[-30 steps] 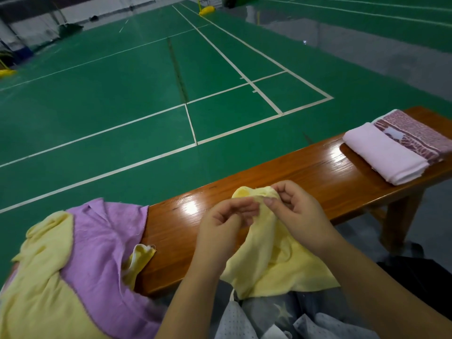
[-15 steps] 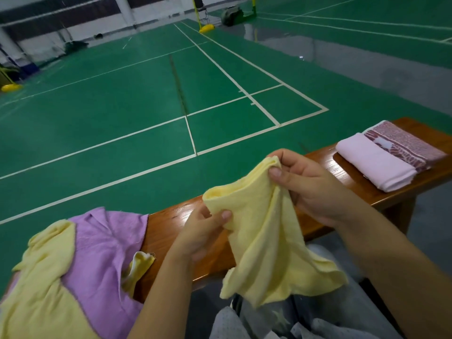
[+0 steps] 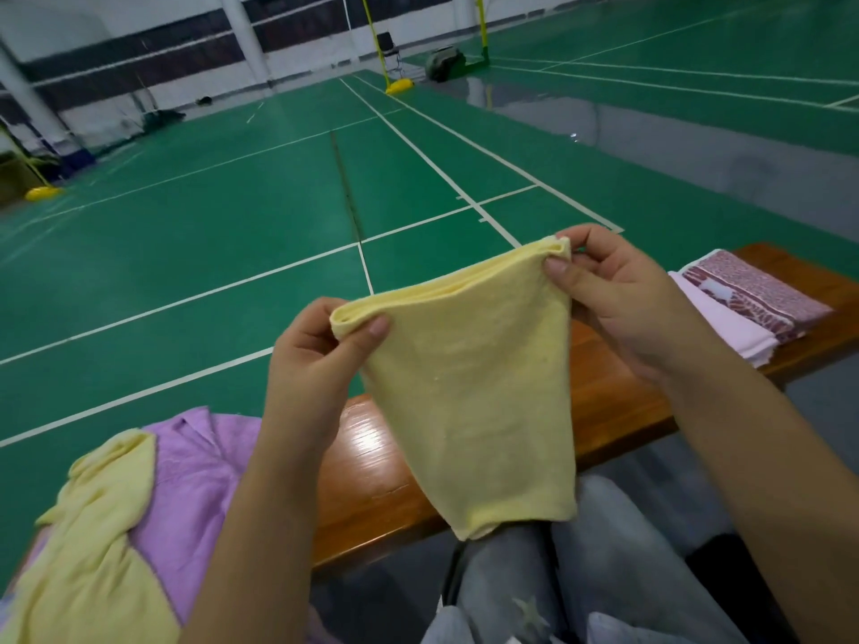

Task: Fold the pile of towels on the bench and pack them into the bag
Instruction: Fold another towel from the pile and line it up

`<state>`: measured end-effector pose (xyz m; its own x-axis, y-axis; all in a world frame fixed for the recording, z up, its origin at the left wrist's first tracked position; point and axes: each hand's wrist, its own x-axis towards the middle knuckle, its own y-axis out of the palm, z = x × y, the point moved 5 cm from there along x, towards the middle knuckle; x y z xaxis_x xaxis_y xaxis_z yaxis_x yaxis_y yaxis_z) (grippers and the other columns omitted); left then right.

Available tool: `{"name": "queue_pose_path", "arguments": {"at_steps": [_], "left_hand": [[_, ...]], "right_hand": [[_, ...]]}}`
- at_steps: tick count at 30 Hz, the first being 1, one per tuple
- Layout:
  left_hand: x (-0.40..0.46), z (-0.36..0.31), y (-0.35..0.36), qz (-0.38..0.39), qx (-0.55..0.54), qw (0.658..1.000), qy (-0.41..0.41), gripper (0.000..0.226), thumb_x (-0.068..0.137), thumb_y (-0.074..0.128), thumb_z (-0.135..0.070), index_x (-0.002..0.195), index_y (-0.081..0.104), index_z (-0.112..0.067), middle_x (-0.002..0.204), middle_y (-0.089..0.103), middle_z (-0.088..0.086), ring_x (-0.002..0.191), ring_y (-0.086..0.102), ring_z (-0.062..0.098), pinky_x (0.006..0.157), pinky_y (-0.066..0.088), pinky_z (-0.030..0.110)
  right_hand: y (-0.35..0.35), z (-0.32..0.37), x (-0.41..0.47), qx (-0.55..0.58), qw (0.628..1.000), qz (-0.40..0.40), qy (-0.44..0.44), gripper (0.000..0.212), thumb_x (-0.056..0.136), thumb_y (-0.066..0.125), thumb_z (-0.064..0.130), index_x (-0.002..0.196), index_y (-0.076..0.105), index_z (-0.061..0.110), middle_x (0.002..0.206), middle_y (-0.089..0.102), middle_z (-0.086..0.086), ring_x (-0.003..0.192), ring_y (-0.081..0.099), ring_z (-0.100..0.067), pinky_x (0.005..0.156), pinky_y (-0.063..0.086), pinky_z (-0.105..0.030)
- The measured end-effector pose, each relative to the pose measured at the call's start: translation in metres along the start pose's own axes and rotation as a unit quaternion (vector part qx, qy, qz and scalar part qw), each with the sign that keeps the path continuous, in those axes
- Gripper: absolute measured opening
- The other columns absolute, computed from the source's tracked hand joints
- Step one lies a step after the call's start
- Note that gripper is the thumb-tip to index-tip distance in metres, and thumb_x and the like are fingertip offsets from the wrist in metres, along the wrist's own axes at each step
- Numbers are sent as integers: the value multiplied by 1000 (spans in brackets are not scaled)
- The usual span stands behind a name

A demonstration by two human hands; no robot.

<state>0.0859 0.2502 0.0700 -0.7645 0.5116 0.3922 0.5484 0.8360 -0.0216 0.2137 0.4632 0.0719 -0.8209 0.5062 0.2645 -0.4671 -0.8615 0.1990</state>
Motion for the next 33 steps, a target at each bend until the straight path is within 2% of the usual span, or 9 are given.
{"name": "queue_pose_path", "arguments": {"at_steps": [5, 9, 13, 16, 19, 23, 28, 30, 33], "left_hand": [[-10, -26, 9, -15, -3, 998, 55, 6, 72, 72, -29, 70, 66, -31, 66, 56, -15, 65, 49, 3, 60, 43, 17], [-23, -40, 10, -20, 11, 998, 63, 7, 72, 69, -38, 71, 66, -31, 67, 54, -12, 64, 47, 7, 59, 41, 23], [-29, -44, 9, -8, 3, 998, 58, 14, 74, 73, -41, 68, 65, -32, 64, 53, -15, 60, 47, 3, 54, 41, 18], [-17, -24, 10, -4, -15, 1000, -22, 19, 81, 70, -32, 63, 66, -31, 62, 54, -14, 58, 49, 3, 55, 43, 19], [8, 2, 9, -9, 17, 995, -99, 15, 82, 72, -27, 68, 68, -27, 67, 57, -7, 63, 50, 9, 60, 41, 28], [46, -3, 3, -29, -2, 996, -79, 10, 80, 68, -28, 76, 63, -20, 70, 60, -6, 64, 52, 10, 59, 41, 28], [51, -32, 0, -1, -52, 999, 9, 11, 81, 67, -24, 70, 67, -24, 65, 58, -10, 60, 52, 6, 56, 44, 21], [37, -20, -2, 18, -32, 999, 0, 8, 77, 72, -31, 70, 69, -29, 65, 57, -12, 61, 50, 5, 55, 42, 21], [6, 23, -4, 46, 11, 998, -51, 8, 77, 74, -35, 74, 67, -32, 68, 56, -13, 66, 50, 6, 59, 44, 23]], "right_hand": [[-2, 14, -10, -3, 1000, 1, -19, 5, 89, 54, 18, 90, 57, 22, 68, 63, 14, 64, 56, -3, 62, 48, -24], [0, 21, -20, 32, 999, 42, -5, 12, 78, 56, 25, 87, 55, 17, 61, 60, 11, 53, 52, -2, 48, 43, -15], [-1, 20, -23, 41, 996, 67, 31, 9, 79, 55, 21, 84, 53, 13, 54, 56, 10, 45, 49, -1, 42, 40, -13], [-6, 3, -8, 9, 994, 60, 89, 6, 90, 54, 16, 85, 55, 14, 57, 57, 9, 48, 52, -2, 44, 43, -14], [-7, -14, 15, -48, 989, 36, 132, 10, 95, 53, 16, 85, 55, 15, 67, 61, 5, 59, 56, -8, 51, 50, -18], [3, 6, 42, -54, 996, 24, 66, 13, 97, 50, 11, 86, 54, 15, 75, 61, 2, 65, 59, -9, 64, 52, -23], [7, 36, 40, -14, 998, 48, -31, 10, 96, 48, 9, 90, 54, 15, 67, 62, 10, 62, 57, -5, 61, 51, -22], [5, 23, 29, -4, 998, 52, -19, 8, 94, 49, 10, 89, 52, 15, 65, 62, 12, 60, 56, -3, 58, 49, -21], [-7, -25, 4, 17, 997, 50, 56, 7, 81, 54, 19, 87, 51, 16, 66, 63, 12, 61, 58, -2, 54, 50, -18]]}}
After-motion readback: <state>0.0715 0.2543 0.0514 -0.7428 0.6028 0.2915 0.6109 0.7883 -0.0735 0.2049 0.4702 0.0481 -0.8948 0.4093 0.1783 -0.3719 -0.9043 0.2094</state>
